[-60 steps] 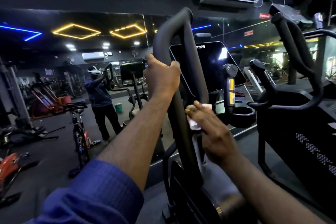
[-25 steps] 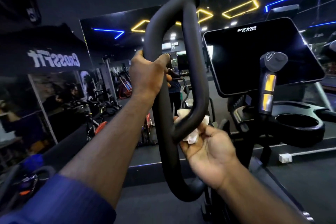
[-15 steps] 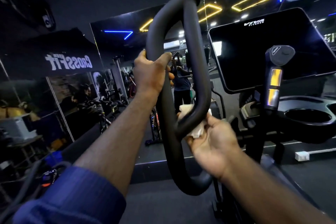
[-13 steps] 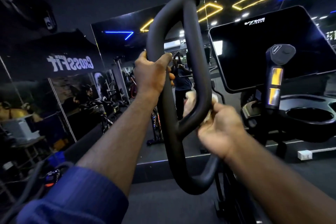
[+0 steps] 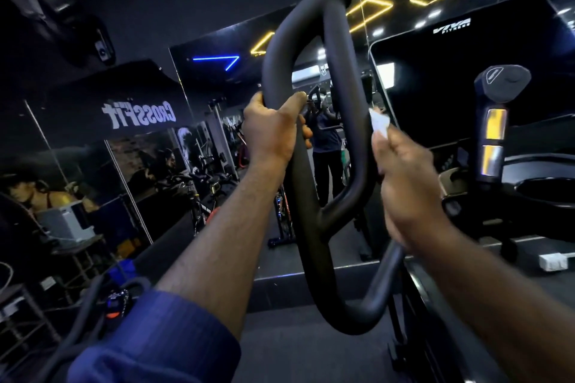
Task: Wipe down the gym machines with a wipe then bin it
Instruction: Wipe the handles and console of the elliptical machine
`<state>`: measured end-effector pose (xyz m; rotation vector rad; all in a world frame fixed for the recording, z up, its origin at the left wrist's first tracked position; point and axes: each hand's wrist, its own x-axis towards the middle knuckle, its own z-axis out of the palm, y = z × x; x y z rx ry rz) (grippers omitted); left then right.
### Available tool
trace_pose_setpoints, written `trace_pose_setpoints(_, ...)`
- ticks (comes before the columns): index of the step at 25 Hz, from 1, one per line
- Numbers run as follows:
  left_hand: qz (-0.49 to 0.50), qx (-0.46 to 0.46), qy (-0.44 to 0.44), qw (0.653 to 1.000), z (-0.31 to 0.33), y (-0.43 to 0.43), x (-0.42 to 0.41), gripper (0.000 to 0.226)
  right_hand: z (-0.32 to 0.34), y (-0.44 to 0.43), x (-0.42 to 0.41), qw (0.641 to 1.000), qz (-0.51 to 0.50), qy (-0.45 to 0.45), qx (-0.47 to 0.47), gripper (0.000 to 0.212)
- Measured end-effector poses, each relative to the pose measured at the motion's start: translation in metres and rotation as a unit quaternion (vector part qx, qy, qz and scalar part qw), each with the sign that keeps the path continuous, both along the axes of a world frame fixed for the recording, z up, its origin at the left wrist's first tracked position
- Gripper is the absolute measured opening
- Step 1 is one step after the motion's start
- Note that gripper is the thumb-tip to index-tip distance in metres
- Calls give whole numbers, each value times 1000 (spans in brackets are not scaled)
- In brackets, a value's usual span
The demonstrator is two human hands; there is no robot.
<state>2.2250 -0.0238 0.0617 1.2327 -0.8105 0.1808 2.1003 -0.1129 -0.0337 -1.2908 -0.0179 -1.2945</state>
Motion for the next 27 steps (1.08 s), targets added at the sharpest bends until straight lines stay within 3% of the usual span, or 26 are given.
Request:
trace_pose_setpoints(3,-3,1,-1,1000,1,1,-3,23,-10,0,7,995,-69,-5,-78,46)
trace_pose_setpoints(6,-8,3,1,1000,1,2,-5,23,36,-23,18,992,-82,15,-93,45)
trace_pose_setpoints(9,-5,0,-3,1000,0,3,-6,22,19,-22,25,986,-119,14,-113,42)
trace_pose_setpoints(11,-9,0,-8,1000,1,3,-5,23,12,-22,24,994,-57,-6,-89,41)
trace_pose_setpoints(14,-12,8,-11,1000,0,4,-5,22,68,-40,24,998,36,-10,-52,27)
trace_pose_setpoints(21,-19,-5,-6,1000,0,3,-4,19,81,-36,19,993,105,-25,-48,27)
trace_pose_setpoints(24,-15,0,-8,1000,-1,3,-3,22,137,-40,23,996,77,-23,-46,28)
trace_pose_setpoints(27,-13,-1,-6,1000,-2,3,-4,24,106,-39,27,992,-29,3,-120,37)
